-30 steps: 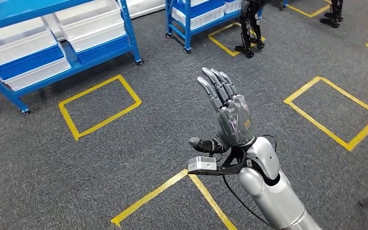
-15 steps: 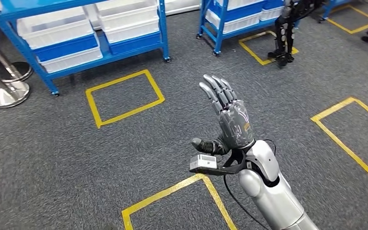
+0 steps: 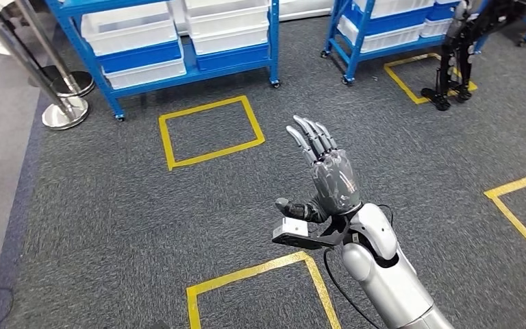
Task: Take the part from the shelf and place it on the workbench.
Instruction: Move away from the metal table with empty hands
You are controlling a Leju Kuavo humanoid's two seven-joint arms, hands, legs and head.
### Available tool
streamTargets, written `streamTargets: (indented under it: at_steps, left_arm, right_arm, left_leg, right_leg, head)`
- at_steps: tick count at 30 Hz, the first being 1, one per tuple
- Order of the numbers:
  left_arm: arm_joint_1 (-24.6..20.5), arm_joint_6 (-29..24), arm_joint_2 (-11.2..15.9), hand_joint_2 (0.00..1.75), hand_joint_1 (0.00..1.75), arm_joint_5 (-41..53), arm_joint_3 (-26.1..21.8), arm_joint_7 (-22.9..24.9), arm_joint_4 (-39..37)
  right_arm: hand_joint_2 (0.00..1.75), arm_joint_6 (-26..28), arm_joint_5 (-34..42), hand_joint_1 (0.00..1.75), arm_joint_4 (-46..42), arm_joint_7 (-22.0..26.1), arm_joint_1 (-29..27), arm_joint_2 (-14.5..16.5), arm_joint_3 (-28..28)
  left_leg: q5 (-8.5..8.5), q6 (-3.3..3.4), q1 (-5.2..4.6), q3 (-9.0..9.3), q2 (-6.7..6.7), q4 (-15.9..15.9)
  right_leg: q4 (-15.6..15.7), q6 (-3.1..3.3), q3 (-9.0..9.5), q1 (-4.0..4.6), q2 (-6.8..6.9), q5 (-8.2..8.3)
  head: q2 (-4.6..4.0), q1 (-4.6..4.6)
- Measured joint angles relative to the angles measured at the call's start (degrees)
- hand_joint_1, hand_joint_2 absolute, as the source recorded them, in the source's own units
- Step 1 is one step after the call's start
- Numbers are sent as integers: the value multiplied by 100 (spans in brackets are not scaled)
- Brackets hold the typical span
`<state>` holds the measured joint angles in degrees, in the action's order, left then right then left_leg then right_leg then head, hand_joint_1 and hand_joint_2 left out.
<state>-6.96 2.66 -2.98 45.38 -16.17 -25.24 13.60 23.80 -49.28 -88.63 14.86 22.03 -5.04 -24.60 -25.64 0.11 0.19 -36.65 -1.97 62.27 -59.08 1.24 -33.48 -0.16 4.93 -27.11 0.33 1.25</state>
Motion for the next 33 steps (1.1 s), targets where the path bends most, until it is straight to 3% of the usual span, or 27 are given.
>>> streamTargets:
  at_steps: [2,4,5,7,9,10,11,12,13,15,16,18,20,22,24,26,27,28,30,31,33]
  left_arm:
    - [-21,11,1,0,0,1,0,-1,0]
    - [-19,21,5,0,0,2,0,-2,0]
    - [-6,25,8,0,0,3,0,-3,0]
    - [2,33,14,0,0,6,0,-2,0]
    - [-15,42,17,0,0,8,0,0,0]
    - [-21,46,19,0,0,8,0,0,0]
    - [-16,52,18,0,0,9,0,0,0]
    - [-3,58,18,0,0,10,0,1,0]
    - [15,62,18,0,0,8,0,2,0]
    - [40,60,18,0,0,-4,0,16,0]
    - [44,55,18,0,0,-15,-1,32,0]
    - [59,40,18,0,0,-32,-4,75,-1]
    - [88,28,18,0,0,-50,-10,138,-2]
    - [91,23,13,0,0,-80,-19,242,-2]
    - [75,23,2,0,0,-117,-44,371,-2]
    - [94,23,-14,87,0,-150,-88,477,-2]
    - [120,25,-20,131,0,-163,-109,510,-3]
    - [147,26,-23,175,0,-170,-124,529,-3]
    - [169,27,-23,175,0,-183,-147,541,-4]
    - [162,26,-26,175,0,-194,-159,542,-3]
    - [157,25,-30,175,0,-226,-199,538,-3]
  right_arm:
    - [0,-23,-42,0,143,-2,-19,1,8]
    - [0,-54,-79,0,288,-11,-43,3,11]
    - [0,-87,-113,0,364,-30,-54,3,13]
    - [0,-204,-234,0,586,-154,-100,3,22]
    - [0,-165,-362,0,1048,-216,-230,11,40]
    - [0,-44,-403,0,1376,-169,-329,20,50]
    - [0,96,-430,0,1715,-99,-431,31,59]
    - [0,201,-447,0,2038,-65,-521,41,70]
    - [0,249,-464,0,2338,-87,-583,52,87]
    - [0,228,-449,0,2973,-238,-629,97,154]
    - [0,206,-412,0,3300,-301,-646,138,203]
    - [0,119,-281,0,3969,-401,-733,253,318]
    - [87,-113,-107,0,4526,-567,-803,357,438]
    - [175,-477,160,0,5013,-854,-810,445,594]
    - [175,-790,542,0,5542,-1102,-888,515,842]
    - [175,-953,925,0,6045,-1214,-1078,559,1169]
    - [175,-983,1056,0,6250,-1237,-1174,579,1329]
    - [175,-994,1136,0,6417,-1247,-1242,600,1471]
    - [175,-1010,1216,0,6649,-1254,-1294,651,1668]
    - [175,-1043,1311,0,6746,-1269,-1308,674,1747]
    - [175,-1173,1718,0,6947,-1303,-1399,708,1997]
  left_leg:
    - [62,67,-52,188,-100,-366]
    - [68,129,-64,194,10,-404]
    - [86,156,-53,209,72,-435]
    - [126,216,-18,247,174,-496]
    - [138,253,-7,250,287,-506]
    - [138,262,-7,248,366,-502]
    - [136,265,-7,247,450,-494]
    - [130,261,-7,246,530,-480]
    - [118,253,-6,247,595,-460]
    - [75,214,-12,238,684,-401]
    - [54,187,-16,229,716,-377]
    - [34,129,-20,216,756,-362]
    - [8,73,-13,208,731,-356]
    - [-169,22,-14,109,543,-111]
    - [-534,-16,-6,-190,336,559]
    - [-770,-35,3,-496,267,1192]
    - [-735,-32,4,-521,254,1244]
    - [-592,-17,4,-423,245,1054]
    - [-229,50,-16,-3,217,260]
    - [-125,87,-38,183,197,-83]
    - [-104,146,-86,352,176,-386]
  right_leg:
    - [4,-45,23,21,108,-21]
    - [21,-99,52,29,209,-37]
    - [4,-131,62,20,173,-63]
    - [-270,-185,-50,1,-102,-249]
    - [-948,-211,-383,-22,-398,-577]
    - [-1290,-218,-562,-27,-449,-695]
    - [-1480,-222,-676,-33,-465,-710]
    - [-1462,-222,-696,-40,-474,-612]
    - [-1219,-217,-607,-49,-485,-417]
    - [-476,-204,-297,-63,-553,-61]
    - [-219,-191,-184,-62,-585,23]
    - [-85,-151,-119,-44,-610,17]
    - [-59,-80,-105,-46,-588,36]
    - [-23,-10,-82,-56,-567,54]
    - [-12,35,-62,-40,-500,39]
    - [-14,51,-49,-20,-403,13]
    - [-15,53,-44,-13,-368,4]
    - [-15,52,-38,-8,-351,-3]
    - [-15,41,-15,-2,-345,-16]
    - [-16,23,-4,3,-345,-26]
    - [-11,-35,20,1,-331,-45]
  head:
    - [0,-1]
    - [0,-2]
    - [0,-4]
    - [0,-6]
    - [0,-6]
    - [0,-5]
    - [0,-5]
    - [0,-6]
    - [0,-6]
    - [0,-7]
    - [0,-5]
    - [0,-4]
    - [0,-5]
    - [0,-3]
    - [0,-2]
    - [0,-3]
    - [0,-3]
    - [0,-3]
    - [0,-3]
    - [0,-3]
    - [0,-4]
